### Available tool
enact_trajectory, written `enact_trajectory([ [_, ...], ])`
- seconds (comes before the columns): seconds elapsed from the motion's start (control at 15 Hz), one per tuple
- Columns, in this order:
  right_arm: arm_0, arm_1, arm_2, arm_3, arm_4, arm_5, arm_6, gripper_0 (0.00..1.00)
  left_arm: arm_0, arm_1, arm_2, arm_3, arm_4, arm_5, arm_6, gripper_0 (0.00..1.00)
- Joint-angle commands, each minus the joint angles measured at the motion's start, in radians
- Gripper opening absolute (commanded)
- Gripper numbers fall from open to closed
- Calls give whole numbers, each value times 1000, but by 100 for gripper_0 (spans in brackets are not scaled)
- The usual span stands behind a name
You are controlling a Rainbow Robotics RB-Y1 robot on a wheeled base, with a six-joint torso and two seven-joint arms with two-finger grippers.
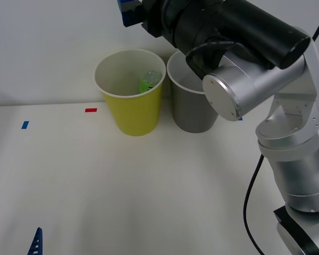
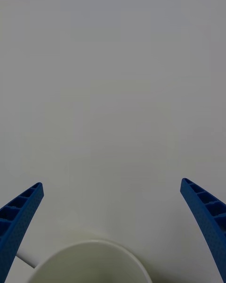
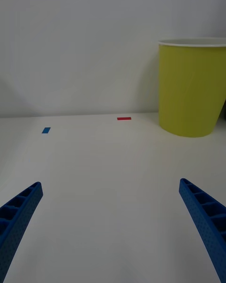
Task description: Put cans in the gray bin and PET bottles in the light green bin.
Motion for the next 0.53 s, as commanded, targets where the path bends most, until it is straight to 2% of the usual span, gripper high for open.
enact_trajectory([
  [0.07, 164, -133, -31, -209, -6, 0, -1, 100, 0, 0, 0, 0, 0, 0, 0, 100],
  [0.2, 293, -233, -76, -350, -6, 0, -7, 100, 0, 0, 0, 0, 0, 0, 0, 100],
  [0.33, 419, -295, -149, -460, -30, 0, -12, 100, 0, 0, 0, 0, 0, 0, 0, 100],
  [0.4, 471, -320, -192, -505, -67, 0, -8, 100, 0, 0, 0, 0, 0, 0, 0, 100],
  [0.53, 563, -325, -275, -563, -113, 0, 1, 100, 0, 0, 0, 0, 0, 0, 0, 100],
])
